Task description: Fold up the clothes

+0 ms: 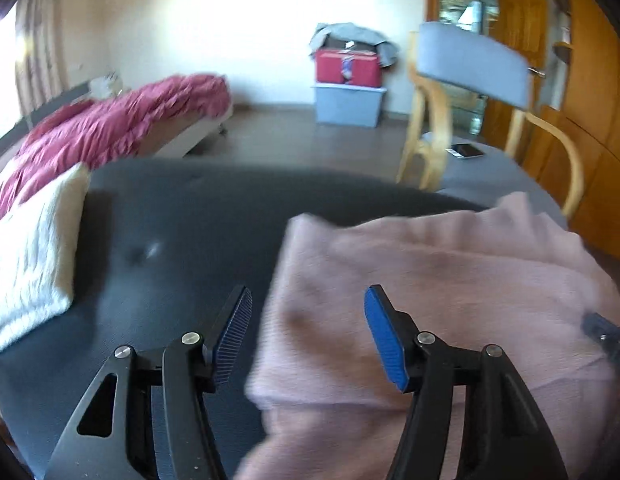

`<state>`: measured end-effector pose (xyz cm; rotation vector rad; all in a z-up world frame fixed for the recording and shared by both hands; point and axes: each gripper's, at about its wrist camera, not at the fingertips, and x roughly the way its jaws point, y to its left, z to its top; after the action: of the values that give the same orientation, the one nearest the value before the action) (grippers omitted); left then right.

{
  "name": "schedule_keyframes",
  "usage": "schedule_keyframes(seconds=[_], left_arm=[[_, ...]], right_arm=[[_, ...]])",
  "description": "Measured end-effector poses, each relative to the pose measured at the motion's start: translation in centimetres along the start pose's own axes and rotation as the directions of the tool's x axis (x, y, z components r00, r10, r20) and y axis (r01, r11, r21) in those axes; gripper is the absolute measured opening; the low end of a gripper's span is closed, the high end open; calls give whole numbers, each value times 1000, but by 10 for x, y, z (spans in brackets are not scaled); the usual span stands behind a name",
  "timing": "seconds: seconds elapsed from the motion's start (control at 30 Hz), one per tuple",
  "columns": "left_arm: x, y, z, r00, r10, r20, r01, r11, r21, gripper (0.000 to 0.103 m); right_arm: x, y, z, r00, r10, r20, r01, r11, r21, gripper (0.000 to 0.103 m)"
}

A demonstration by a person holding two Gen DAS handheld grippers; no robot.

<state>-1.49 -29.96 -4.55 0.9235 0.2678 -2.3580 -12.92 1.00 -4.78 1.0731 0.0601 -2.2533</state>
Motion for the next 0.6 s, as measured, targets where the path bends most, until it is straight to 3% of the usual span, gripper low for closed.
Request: schedule_keyframes(seconds=[0.1, 0.17, 0.27, 0.4, 0.47, 0.6], left_arm=[[14, -26, -8, 997, -27, -67, 31, 998, 48, 62], [26, -33, -18, 993, 2, -118, 7, 997, 80, 61], [24, -22, -25, 994, 14, -111, -3, 996, 93, 63], [18, -10, -20, 984, 142, -109, -134, 987, 84, 61], [13, -12, -12, 987, 126, -101, -123, 992, 35, 61], [16, -37, -9, 994, 48, -102, -46, 999, 24, 61]], right_arm=[[0, -1, 0, 1000, 4, 1, -4, 1000, 4, 26], [-1, -1, -1, 1000, 9, 1, -9, 1000, 8, 26], [-2, -2, -1, 1000, 12, 0, -12, 1000, 12, 26], [-3, -1, -1, 1000, 8, -1, -8, 1000, 9, 26], [-3, 0, -1, 1000, 7, -1, -7, 1000, 8, 26], [-4, 1, -1, 1000, 1, -1, -1, 1000, 4, 26]])
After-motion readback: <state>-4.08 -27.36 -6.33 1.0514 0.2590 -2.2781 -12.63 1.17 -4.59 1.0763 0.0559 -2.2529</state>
